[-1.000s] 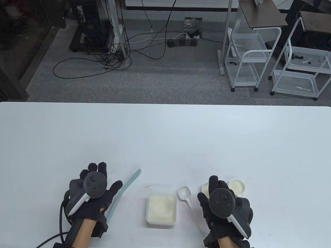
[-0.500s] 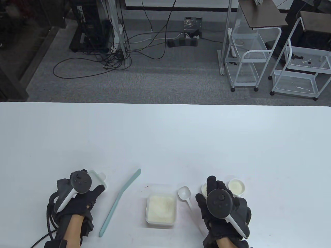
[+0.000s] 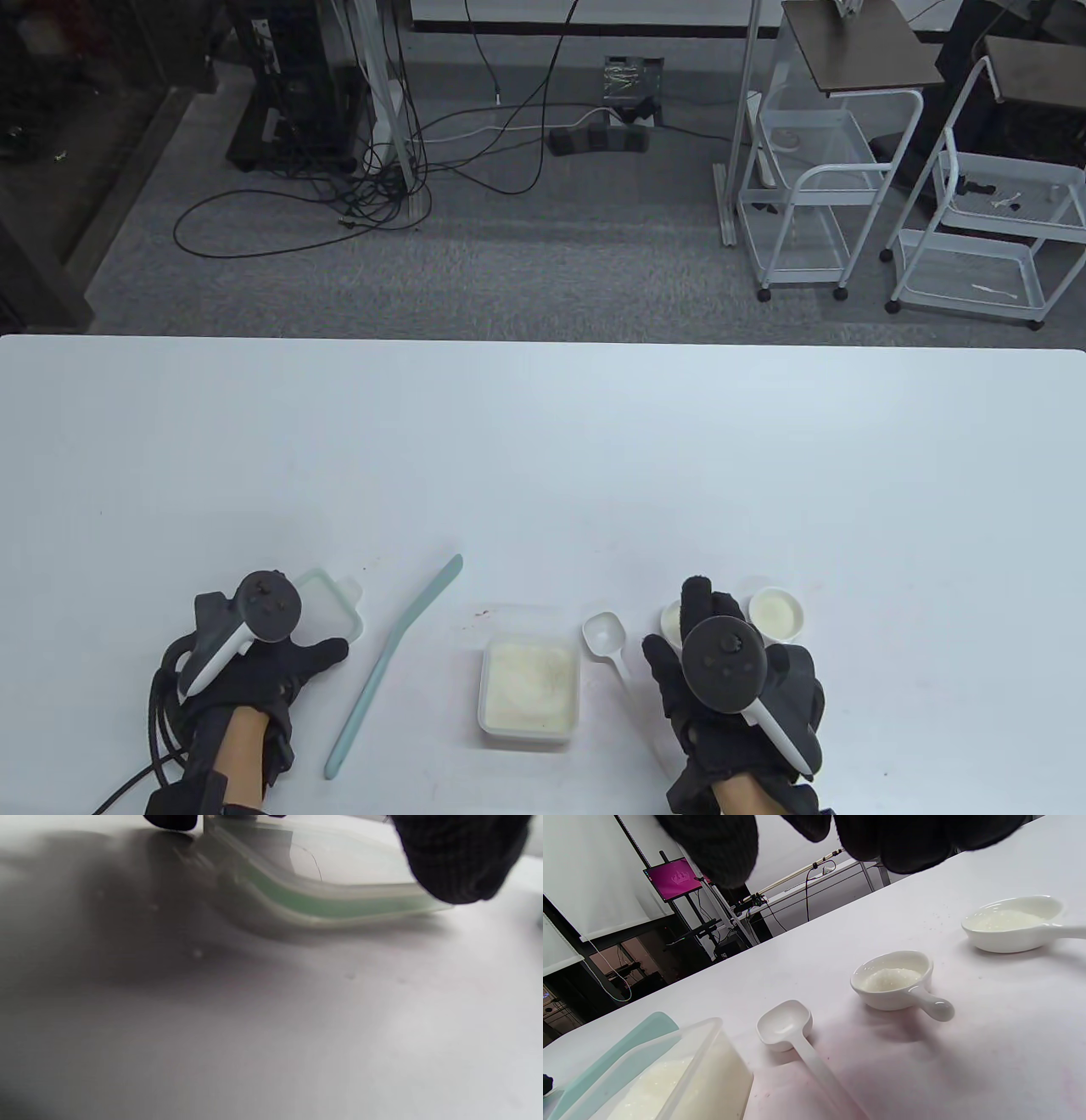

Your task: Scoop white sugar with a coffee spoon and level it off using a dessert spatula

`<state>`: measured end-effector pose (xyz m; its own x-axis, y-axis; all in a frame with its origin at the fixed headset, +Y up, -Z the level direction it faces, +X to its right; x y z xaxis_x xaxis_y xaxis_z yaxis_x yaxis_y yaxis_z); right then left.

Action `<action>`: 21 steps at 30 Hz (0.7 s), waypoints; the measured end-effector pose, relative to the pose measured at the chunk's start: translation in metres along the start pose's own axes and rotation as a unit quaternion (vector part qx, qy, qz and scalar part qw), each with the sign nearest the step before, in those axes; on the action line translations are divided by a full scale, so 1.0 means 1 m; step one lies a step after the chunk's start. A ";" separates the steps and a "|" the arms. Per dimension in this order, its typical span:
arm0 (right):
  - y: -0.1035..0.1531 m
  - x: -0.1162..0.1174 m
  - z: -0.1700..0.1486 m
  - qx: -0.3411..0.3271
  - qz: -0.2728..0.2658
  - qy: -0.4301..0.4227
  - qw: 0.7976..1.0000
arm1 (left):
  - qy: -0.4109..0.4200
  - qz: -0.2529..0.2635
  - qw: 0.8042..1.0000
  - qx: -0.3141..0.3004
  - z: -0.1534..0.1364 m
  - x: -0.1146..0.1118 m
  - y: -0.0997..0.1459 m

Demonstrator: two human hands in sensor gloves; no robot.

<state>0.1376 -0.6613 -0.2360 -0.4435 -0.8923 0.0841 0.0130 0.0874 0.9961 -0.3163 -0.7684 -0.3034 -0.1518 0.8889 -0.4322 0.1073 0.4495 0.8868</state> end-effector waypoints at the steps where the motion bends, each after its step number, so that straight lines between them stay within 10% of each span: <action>1: 0.000 0.000 0.000 -0.001 -0.001 0.000 1.000 | -0.025 -0.011 1.000 0.000 0.004 0.000 0.000; 21: 0.001 -0.003 0.002 -0.010 -0.010 -0.006 1.000 | -0.072 0.125 0.987 -0.076 0.049 0.040 0.018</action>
<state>0.1374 -0.6583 -0.2357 -0.4550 -0.8882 0.0640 0.0226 0.0604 0.9979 -0.2722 -0.7204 -0.3133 0.0040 0.9785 -0.2063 -0.0261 0.2063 0.9781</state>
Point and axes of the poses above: the tracker on the back of each hand, its own z axis roughly to the thumb side, its own y axis roughly from the fingertips to the wrist, x = y × z, the point moved 3 cm from there along -y, roughly from the wrist to the fingertips, and after that the axes turned 1 degree about -y, right-handed, at the moved point
